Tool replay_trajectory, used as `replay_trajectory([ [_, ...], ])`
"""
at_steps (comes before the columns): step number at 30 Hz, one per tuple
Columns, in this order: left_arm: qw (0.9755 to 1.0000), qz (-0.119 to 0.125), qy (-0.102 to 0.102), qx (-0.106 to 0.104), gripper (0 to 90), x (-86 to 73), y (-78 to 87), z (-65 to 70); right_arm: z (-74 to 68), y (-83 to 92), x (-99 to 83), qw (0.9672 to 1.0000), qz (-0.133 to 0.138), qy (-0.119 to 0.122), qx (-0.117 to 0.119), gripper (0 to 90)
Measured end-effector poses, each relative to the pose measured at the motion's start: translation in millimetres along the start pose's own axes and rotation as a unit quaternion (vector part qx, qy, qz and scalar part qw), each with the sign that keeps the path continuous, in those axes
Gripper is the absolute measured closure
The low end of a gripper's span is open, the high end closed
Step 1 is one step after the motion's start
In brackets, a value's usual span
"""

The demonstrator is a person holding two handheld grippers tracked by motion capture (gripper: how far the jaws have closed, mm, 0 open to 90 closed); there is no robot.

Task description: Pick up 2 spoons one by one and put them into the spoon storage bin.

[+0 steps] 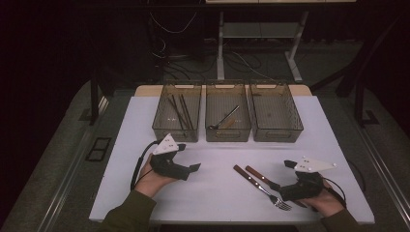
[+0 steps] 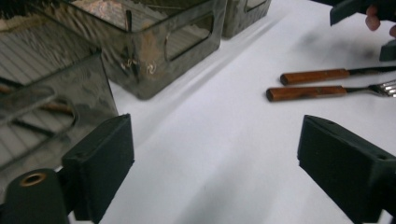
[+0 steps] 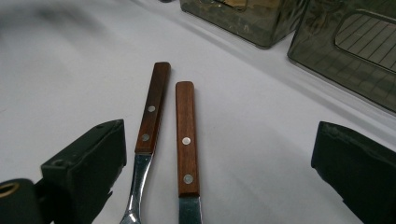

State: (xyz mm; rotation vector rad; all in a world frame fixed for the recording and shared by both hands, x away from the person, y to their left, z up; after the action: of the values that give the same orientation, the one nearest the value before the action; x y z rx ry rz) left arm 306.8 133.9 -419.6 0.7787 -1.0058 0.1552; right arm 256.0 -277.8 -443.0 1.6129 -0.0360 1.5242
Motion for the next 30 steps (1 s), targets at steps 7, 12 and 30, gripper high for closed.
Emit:
replay_trajectory([
  [7, 1.0, -0.002, 0.002, 0.003, 4.0, -18.4, 11.1, 0.1, 0.3, 0.4, 0.1, 1.0, -0.002, -0.002, 0.001, 3.4],
  [12, 0.9999, -0.01, -0.001, 0.004, 1.1, -29.2, 14.8, 3.2, 3.2, 3.7, 2.8, 0.9998, -0.012, -0.012, 0.011, 3.5],
  [30, 0.9999, -0.007, -0.013, 0.002, 0.0, -36.2, 16.5, 7.7, 8.0, 3.1, 26.8, 0.9965, -0.071, -0.008, 0.043, 3.5],
])
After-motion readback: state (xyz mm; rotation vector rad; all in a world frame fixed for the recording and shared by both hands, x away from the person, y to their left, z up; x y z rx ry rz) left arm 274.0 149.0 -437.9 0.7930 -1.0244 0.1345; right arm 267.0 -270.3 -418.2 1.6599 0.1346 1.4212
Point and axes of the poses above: each handheld gripper's, and its own axes: y roughly backward along the jaws, x roughly out of its top, z roughly to its right, the point moved 1 cm from there along -y, roughly forward along the jaws, and after that the axes turned 15 degrees about y, right-handed, at the moved point
